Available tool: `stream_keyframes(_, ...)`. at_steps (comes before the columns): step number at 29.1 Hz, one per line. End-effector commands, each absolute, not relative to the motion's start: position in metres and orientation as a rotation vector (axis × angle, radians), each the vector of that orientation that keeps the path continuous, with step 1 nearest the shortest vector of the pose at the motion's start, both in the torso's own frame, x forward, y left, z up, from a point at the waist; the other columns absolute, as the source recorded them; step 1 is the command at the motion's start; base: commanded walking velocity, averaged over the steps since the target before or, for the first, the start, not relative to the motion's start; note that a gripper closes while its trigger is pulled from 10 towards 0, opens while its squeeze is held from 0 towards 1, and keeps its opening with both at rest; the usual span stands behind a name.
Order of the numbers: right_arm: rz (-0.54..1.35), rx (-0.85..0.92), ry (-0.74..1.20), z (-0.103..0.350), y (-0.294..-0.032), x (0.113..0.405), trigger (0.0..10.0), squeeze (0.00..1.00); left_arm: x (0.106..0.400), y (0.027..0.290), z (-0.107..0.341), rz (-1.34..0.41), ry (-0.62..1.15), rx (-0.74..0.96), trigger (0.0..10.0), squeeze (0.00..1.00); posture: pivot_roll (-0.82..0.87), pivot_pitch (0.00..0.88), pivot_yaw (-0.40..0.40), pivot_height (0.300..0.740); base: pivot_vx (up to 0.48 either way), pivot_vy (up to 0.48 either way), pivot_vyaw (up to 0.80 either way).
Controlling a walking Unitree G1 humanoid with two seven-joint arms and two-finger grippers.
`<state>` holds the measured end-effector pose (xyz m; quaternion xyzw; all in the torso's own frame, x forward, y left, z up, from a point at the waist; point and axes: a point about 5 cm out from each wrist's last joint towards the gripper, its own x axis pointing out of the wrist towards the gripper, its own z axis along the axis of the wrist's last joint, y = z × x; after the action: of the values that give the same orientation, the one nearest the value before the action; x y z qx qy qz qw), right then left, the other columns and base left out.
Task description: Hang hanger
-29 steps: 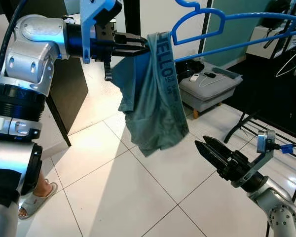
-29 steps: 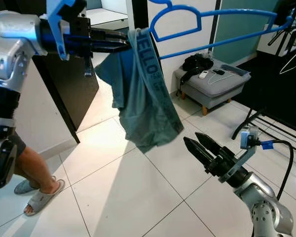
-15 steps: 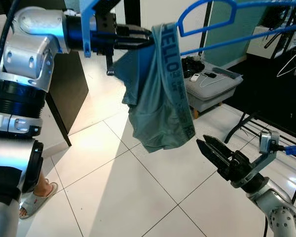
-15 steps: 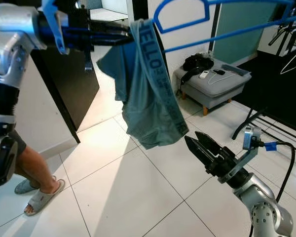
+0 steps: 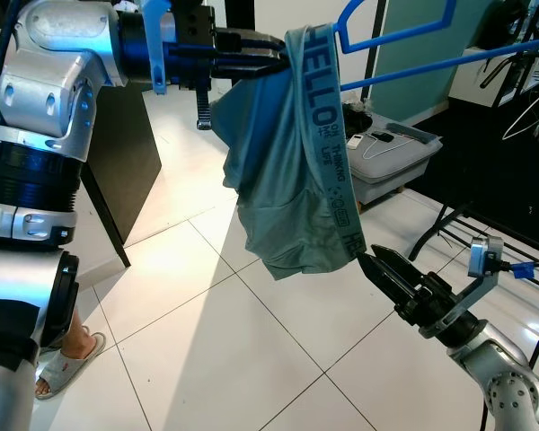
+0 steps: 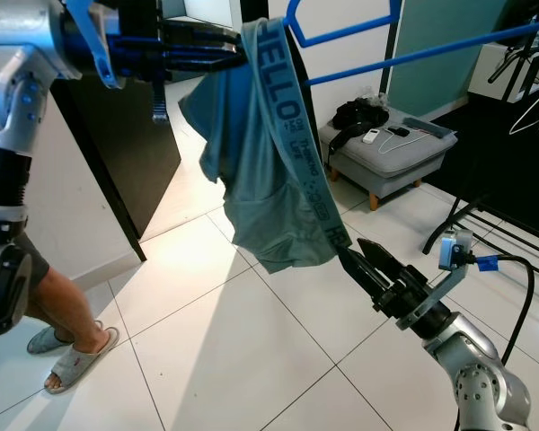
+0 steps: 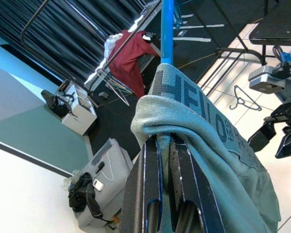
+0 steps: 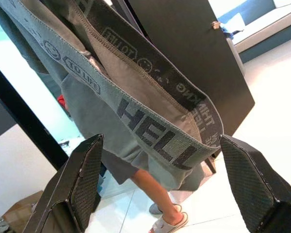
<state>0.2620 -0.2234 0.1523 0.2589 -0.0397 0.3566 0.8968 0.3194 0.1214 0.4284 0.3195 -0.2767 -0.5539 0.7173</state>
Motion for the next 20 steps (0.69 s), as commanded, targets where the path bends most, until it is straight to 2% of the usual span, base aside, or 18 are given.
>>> stream_keyframes(1, 0.722, 0.540, -0.084, 0.151, -0.225, 0.263, 10.0, 0.00, 0.313, 0.122, 0.438, -1.227, -0.661, 0.713, 10.0, 0.00, -0.03, 0.000, 0.044, 0.740, 0.000, 0.000, 0.00)
stream_keyframes(20, 0.723, 0.551, -0.075, 0.151, -0.220, 0.268, 10.0, 0.00, 0.301, 0.124, 0.446, -1.255, -0.701, 0.711, 10.0, 0.00, -0.02, 0.000, 0.043, 0.740, 0.000, 0.000, 0.00)
